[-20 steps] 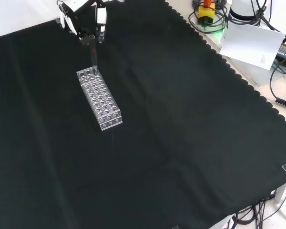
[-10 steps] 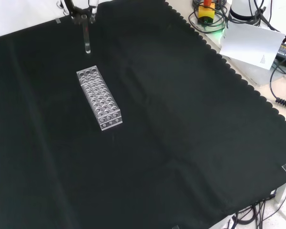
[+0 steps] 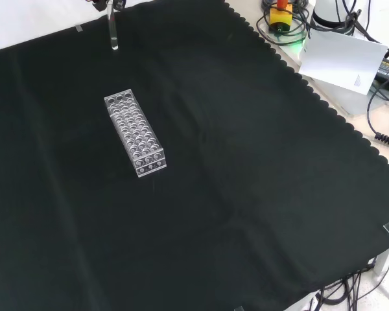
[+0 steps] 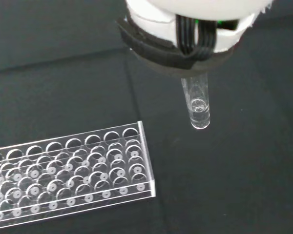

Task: Shake the test tube.

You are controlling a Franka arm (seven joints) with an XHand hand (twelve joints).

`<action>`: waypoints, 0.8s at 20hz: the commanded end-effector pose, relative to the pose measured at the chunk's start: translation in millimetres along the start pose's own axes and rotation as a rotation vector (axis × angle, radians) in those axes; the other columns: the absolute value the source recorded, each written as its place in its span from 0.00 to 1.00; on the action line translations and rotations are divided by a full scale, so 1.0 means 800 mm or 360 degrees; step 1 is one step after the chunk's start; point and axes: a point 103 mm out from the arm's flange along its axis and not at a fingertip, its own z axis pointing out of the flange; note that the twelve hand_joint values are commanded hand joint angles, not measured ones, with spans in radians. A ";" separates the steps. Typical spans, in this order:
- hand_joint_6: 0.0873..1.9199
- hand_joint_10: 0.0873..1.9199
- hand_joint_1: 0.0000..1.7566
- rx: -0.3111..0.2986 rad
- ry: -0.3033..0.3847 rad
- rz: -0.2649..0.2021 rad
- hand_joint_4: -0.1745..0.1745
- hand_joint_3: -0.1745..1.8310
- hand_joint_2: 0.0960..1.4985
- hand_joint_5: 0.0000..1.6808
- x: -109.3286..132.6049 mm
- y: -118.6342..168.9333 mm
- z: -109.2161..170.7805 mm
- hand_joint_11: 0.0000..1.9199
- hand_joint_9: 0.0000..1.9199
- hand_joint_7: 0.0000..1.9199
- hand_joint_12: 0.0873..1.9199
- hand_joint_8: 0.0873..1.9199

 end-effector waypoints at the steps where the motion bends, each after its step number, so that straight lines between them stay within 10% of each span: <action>1: 0.09 0.13 0.81 0.0002 0.0034 -0.0114 0.00 0.33 0.44 0.80 0.039 0.005 0.005 0.46 0.70 0.73 0.58 0.34; 16: 0.09 0.13 0.81 0.0020 0.0105 -0.0567 0.00 0.33 0.44 0.81 0.215 0.003 0.013 0.46 0.70 0.73 0.58 0.34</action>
